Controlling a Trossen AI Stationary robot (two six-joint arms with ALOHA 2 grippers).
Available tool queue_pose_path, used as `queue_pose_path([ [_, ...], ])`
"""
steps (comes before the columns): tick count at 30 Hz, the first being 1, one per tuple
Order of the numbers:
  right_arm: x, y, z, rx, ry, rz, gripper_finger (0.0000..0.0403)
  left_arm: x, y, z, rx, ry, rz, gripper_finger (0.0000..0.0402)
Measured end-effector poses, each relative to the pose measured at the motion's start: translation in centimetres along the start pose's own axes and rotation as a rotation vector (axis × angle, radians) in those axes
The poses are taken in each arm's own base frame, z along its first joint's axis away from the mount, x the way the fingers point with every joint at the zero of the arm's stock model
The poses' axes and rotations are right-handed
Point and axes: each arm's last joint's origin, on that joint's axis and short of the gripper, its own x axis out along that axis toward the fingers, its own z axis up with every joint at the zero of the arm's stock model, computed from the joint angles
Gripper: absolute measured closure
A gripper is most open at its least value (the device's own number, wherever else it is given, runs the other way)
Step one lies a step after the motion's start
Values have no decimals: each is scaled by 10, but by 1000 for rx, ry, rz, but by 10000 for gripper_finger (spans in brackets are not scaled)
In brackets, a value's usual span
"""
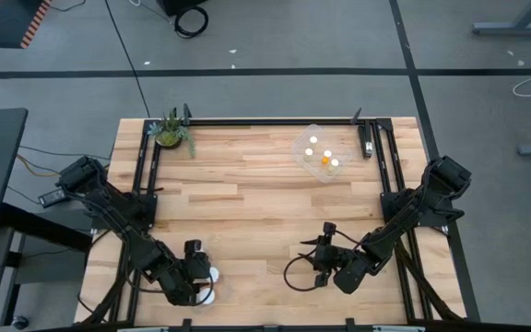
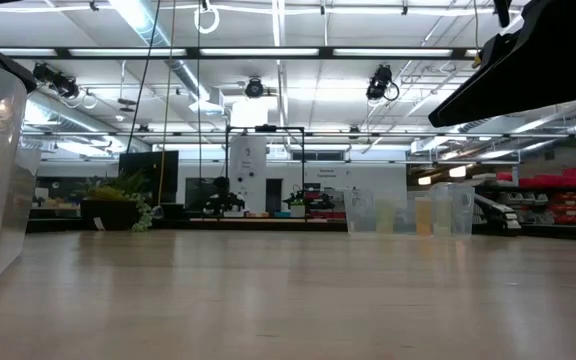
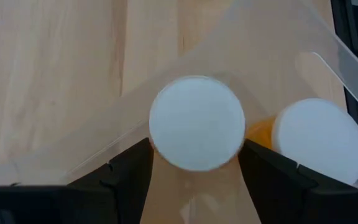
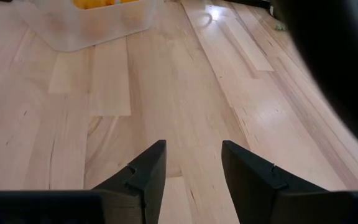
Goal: Pick and place medicine bottles into bin by pill shape (circle, oval)
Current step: Put the big orange pill bottle into the bottom transparent bin, then return to Home Position
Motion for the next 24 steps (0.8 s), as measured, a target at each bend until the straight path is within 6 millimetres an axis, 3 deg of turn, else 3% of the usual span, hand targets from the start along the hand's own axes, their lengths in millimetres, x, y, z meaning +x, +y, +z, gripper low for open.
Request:
queue_pose_path([
  [9, 0, 0, 0, 1, 0, 0, 240, -1, 0, 2, 30, 16, -4, 170],
  [17, 0, 0, 0, 0, 1, 2, 240, -18, -11, 22, 130, 8, -17, 191],
  [24, 4, -1, 0, -11, 37, 51, 241, -35, -9, 37, 143, 54, 58, 220],
])
